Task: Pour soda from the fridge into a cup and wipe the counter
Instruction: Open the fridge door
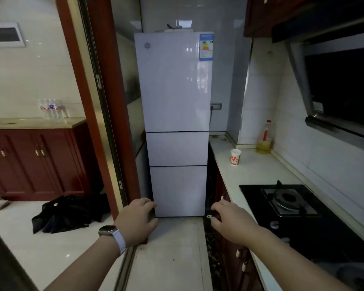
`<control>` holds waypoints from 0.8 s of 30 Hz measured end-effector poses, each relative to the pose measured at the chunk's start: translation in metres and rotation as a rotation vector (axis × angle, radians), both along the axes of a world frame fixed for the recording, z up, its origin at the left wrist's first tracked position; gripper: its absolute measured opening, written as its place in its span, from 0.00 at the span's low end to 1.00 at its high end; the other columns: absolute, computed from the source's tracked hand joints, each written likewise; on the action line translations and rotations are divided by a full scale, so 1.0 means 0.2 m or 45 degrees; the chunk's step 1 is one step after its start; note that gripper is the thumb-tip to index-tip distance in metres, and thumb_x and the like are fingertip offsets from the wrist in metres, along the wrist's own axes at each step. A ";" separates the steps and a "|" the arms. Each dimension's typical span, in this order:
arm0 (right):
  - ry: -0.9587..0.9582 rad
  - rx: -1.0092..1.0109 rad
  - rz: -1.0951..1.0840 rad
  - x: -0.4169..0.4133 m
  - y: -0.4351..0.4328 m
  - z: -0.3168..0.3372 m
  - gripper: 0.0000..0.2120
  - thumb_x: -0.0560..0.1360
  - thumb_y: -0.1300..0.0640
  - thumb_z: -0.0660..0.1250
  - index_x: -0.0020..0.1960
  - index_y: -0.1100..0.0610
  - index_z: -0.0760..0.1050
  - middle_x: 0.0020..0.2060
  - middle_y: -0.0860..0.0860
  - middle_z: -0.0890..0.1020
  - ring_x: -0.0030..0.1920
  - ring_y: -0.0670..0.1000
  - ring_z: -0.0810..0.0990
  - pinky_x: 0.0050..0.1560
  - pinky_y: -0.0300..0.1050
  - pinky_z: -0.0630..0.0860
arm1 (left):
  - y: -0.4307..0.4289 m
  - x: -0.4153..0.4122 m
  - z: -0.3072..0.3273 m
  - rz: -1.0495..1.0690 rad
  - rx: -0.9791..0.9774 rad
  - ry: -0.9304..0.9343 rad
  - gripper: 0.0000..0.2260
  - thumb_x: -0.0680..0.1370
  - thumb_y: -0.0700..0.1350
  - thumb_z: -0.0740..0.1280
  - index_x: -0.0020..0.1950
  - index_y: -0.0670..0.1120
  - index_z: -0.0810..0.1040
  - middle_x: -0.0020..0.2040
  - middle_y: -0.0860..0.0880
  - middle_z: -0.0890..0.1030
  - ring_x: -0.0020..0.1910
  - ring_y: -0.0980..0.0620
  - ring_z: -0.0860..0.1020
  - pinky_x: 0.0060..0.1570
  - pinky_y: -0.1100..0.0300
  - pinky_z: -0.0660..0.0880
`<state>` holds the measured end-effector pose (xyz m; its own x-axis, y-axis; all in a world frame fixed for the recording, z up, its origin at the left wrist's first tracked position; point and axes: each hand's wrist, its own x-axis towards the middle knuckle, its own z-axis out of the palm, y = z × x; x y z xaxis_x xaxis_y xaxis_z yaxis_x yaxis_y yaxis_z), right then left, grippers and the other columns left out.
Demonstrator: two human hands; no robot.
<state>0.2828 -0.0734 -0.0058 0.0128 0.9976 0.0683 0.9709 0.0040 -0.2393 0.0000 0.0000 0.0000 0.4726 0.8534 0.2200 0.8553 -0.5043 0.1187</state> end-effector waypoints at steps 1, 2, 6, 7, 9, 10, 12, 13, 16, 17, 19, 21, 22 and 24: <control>0.010 -0.003 -0.001 0.02 0.00 0.00 0.19 0.78 0.45 0.56 0.66 0.50 0.70 0.59 0.47 0.74 0.56 0.50 0.73 0.56 0.49 0.73 | -0.01 0.02 -0.01 -0.001 -0.015 0.004 0.22 0.79 0.56 0.62 0.71 0.51 0.71 0.70 0.52 0.72 0.67 0.52 0.70 0.63 0.58 0.70; 0.018 0.001 0.000 0.05 0.00 -0.01 0.18 0.78 0.46 0.56 0.65 0.50 0.71 0.58 0.47 0.74 0.56 0.50 0.73 0.56 0.49 0.74 | -0.01 0.04 -0.01 0.004 -0.016 -0.020 0.22 0.78 0.56 0.63 0.71 0.51 0.71 0.70 0.52 0.72 0.67 0.51 0.70 0.64 0.58 0.70; 0.028 -0.027 0.032 0.10 0.03 -0.04 0.17 0.78 0.47 0.57 0.64 0.51 0.71 0.58 0.47 0.74 0.56 0.50 0.74 0.56 0.50 0.74 | -0.03 0.08 -0.06 0.021 -0.041 0.002 0.22 0.77 0.57 0.64 0.69 0.51 0.73 0.68 0.52 0.74 0.67 0.51 0.71 0.63 0.56 0.71; 0.034 -0.027 0.038 0.10 0.04 -0.04 0.17 0.78 0.47 0.57 0.64 0.51 0.72 0.58 0.47 0.75 0.55 0.50 0.74 0.56 0.50 0.74 | -0.02 0.08 -0.07 0.029 -0.044 0.003 0.22 0.76 0.57 0.64 0.69 0.51 0.74 0.68 0.52 0.74 0.66 0.51 0.71 0.63 0.56 0.71; 0.045 -0.016 0.048 0.12 0.08 -0.05 0.16 0.78 0.47 0.57 0.62 0.51 0.72 0.57 0.47 0.75 0.54 0.50 0.73 0.55 0.50 0.74 | 0.02 0.08 -0.07 0.057 -0.048 -0.004 0.22 0.76 0.57 0.65 0.68 0.51 0.74 0.67 0.52 0.74 0.66 0.50 0.72 0.63 0.55 0.71; 0.043 -0.014 0.058 0.12 0.11 -0.06 0.16 0.78 0.47 0.57 0.63 0.51 0.72 0.57 0.47 0.75 0.54 0.50 0.73 0.55 0.50 0.74 | 0.04 0.08 -0.07 0.066 -0.044 0.001 0.22 0.76 0.57 0.65 0.68 0.51 0.74 0.67 0.52 0.74 0.66 0.50 0.72 0.63 0.56 0.71; 0.051 -0.021 0.072 0.13 0.18 -0.07 0.18 0.78 0.46 0.56 0.64 0.50 0.71 0.57 0.47 0.75 0.55 0.50 0.73 0.55 0.50 0.74 | 0.10 0.09 -0.08 0.072 -0.047 0.010 0.21 0.76 0.57 0.65 0.68 0.52 0.74 0.67 0.52 0.74 0.66 0.50 0.72 0.63 0.56 0.71; 0.051 -0.027 0.072 0.13 0.21 -0.07 0.18 0.78 0.46 0.56 0.65 0.50 0.71 0.58 0.47 0.75 0.56 0.50 0.73 0.55 0.50 0.74 | 0.14 0.09 -0.09 0.073 -0.052 0.013 0.21 0.76 0.57 0.64 0.68 0.52 0.74 0.67 0.52 0.74 0.66 0.50 0.72 0.63 0.56 0.71; 0.050 -0.055 0.074 0.11 0.34 -0.09 0.17 0.79 0.47 0.56 0.64 0.51 0.71 0.57 0.47 0.74 0.54 0.50 0.73 0.55 0.51 0.74 | 0.28 0.09 -0.13 0.078 -0.091 0.036 0.21 0.77 0.57 0.63 0.69 0.53 0.73 0.69 0.53 0.73 0.68 0.51 0.70 0.65 0.55 0.70; 0.049 -0.060 0.073 0.11 0.39 -0.09 0.17 0.79 0.46 0.57 0.64 0.51 0.71 0.57 0.47 0.74 0.54 0.50 0.74 0.54 0.51 0.74 | 0.34 0.09 -0.14 0.078 -0.103 0.039 0.22 0.77 0.57 0.63 0.70 0.53 0.72 0.69 0.53 0.72 0.68 0.51 0.70 0.65 0.56 0.70; 0.057 -0.067 0.061 0.10 0.52 -0.10 0.18 0.78 0.45 0.57 0.65 0.50 0.71 0.58 0.46 0.74 0.55 0.49 0.74 0.55 0.51 0.75 | 0.48 0.09 -0.16 0.068 -0.125 0.048 0.22 0.77 0.58 0.63 0.70 0.53 0.71 0.70 0.53 0.72 0.68 0.52 0.69 0.65 0.57 0.69; 0.067 -0.070 0.046 0.10 0.67 -0.10 0.19 0.78 0.45 0.57 0.67 0.49 0.70 0.60 0.46 0.74 0.57 0.49 0.73 0.56 0.50 0.74 | 0.64 0.08 -0.17 0.051 -0.134 0.055 0.22 0.78 0.58 0.62 0.71 0.53 0.70 0.70 0.53 0.71 0.68 0.52 0.69 0.65 0.57 0.69; 0.063 -0.072 0.041 0.09 0.75 -0.10 0.20 0.78 0.46 0.57 0.68 0.50 0.70 0.60 0.46 0.74 0.58 0.49 0.73 0.57 0.50 0.74 | 0.72 0.08 -0.18 0.046 -0.141 0.051 0.22 0.78 0.57 0.62 0.71 0.53 0.70 0.71 0.53 0.71 0.69 0.52 0.69 0.65 0.57 0.69; 0.051 -0.078 0.040 0.06 0.91 -0.09 0.20 0.79 0.45 0.57 0.68 0.50 0.70 0.61 0.46 0.74 0.58 0.49 0.73 0.57 0.50 0.74 | 0.90 0.05 -0.18 0.050 -0.159 0.041 0.23 0.78 0.57 0.61 0.72 0.53 0.69 0.72 0.53 0.69 0.70 0.52 0.68 0.67 0.57 0.68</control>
<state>0.2951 0.1091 -0.0236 -0.0168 0.9998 0.0071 0.9602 0.0181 -0.2787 0.0104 0.1795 -0.0360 0.4437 0.8910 0.0966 0.8783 -0.4537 0.1507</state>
